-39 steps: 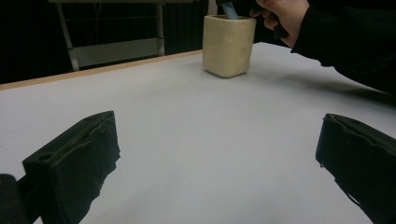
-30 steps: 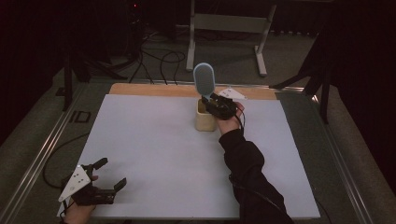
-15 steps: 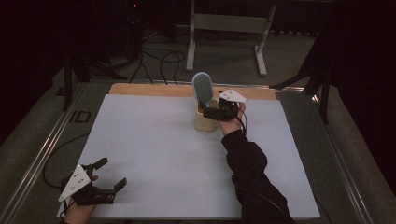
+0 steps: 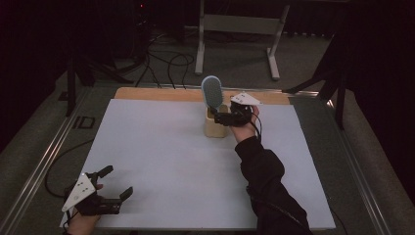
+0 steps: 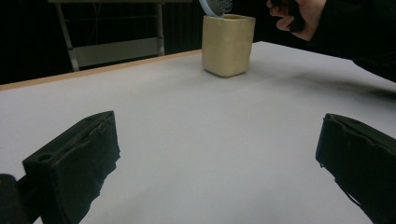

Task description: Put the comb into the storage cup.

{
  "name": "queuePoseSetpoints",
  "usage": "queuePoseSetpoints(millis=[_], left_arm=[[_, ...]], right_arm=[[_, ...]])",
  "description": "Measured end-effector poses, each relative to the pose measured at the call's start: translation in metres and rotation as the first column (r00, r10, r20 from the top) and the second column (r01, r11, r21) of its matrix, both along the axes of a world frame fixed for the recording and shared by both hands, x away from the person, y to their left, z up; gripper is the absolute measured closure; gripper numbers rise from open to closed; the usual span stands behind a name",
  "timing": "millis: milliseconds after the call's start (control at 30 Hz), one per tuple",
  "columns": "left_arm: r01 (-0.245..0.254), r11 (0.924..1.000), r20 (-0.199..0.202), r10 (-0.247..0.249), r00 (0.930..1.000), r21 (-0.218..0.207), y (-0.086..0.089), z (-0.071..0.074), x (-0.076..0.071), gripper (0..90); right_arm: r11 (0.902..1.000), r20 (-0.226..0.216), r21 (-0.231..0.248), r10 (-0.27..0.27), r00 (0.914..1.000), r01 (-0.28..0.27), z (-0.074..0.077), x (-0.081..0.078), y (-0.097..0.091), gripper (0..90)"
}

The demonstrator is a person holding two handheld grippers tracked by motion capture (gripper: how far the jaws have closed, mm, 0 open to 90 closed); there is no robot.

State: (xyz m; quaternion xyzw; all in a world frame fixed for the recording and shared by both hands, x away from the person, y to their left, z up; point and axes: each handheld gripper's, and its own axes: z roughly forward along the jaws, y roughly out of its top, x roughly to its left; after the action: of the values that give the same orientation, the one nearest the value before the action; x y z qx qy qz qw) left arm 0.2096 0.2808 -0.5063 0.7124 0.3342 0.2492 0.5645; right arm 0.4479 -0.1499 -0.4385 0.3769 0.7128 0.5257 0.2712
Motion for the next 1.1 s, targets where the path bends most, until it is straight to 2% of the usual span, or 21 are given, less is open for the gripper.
queuePoseSetpoints(millis=[567, 867, 1100], left_arm=[[0.0, 1.0, -0.003, 0.0, 1.0, -0.001, -0.001, 0.0, 0.001, 0.0], [-0.001, 1.0, 0.001, 0.001, 1.0, 0.001, 0.0, 0.0, 0.001, 0.0], [0.0, 1.0, 0.001, 0.0, 1.0, 0.001, -0.001, 0.0, 0.0, 0.0]], right_arm=[[0.9991, -0.004, -0.036, 0.019, 0.9998, -0.02, 0.009, -0.01, 0.002, 7.6], [0.9987, 0.0, -0.042, 0.028, 0.9996, -0.028, 0.013, -0.021, -0.003, 7.6], [0.9976, -0.018, -0.045, 0.052, 0.9985, -0.053, 0.014, -0.03, -0.007, 7.6]])
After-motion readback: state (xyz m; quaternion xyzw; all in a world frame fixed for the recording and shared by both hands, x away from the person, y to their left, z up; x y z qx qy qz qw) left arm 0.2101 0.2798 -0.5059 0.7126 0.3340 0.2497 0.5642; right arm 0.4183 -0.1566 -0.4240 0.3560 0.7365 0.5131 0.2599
